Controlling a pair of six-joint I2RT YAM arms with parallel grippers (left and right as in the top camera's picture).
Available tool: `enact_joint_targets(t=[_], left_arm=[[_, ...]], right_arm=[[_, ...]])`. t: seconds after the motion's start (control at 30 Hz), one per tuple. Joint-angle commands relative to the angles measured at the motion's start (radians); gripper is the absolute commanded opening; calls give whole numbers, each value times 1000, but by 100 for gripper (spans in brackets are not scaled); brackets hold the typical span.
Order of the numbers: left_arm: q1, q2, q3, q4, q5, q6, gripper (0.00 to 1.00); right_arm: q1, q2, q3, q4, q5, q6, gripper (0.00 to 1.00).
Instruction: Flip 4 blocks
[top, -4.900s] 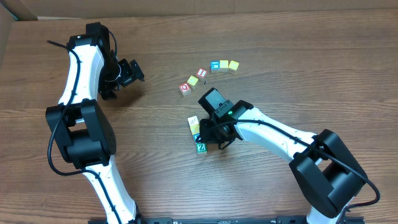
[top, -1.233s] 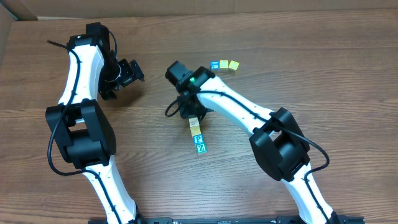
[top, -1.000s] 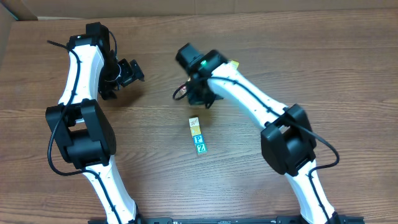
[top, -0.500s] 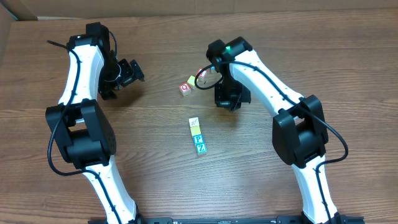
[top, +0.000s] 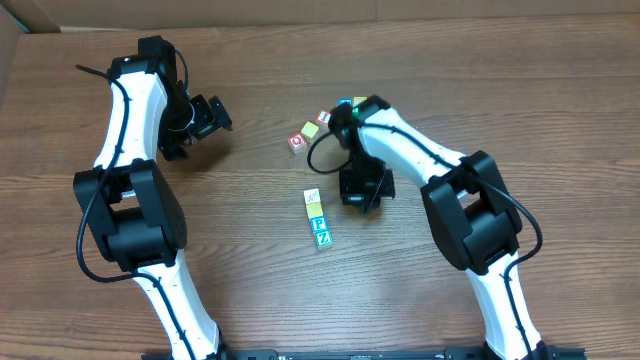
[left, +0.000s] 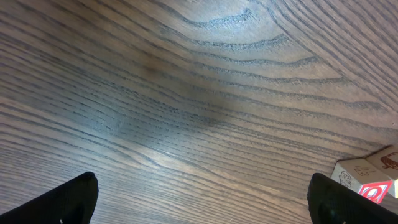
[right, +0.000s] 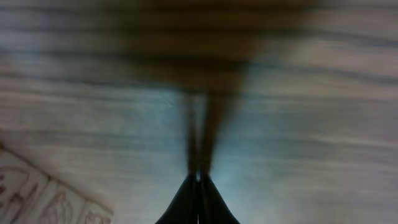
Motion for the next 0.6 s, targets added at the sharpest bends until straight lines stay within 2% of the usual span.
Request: enact_joint_targets(t=[0.0, 0.23, 0.37, 0.57], left_arm=[[-6, -3, 1, 0, -6, 1, 100], [-6, -3, 1, 0, -6, 1, 100], [-6, -3, 1, 0, -6, 1, 100], [-6, -3, 1, 0, -6, 1, 100]], right_arm=[[21, -127, -103, 66, -19, -2, 4], [27, -307, -319, 252, -19, 82, 4], [49, -314, -408, 333, -19, 167, 4], [110, -314, -491, 459, 8, 211, 4]])
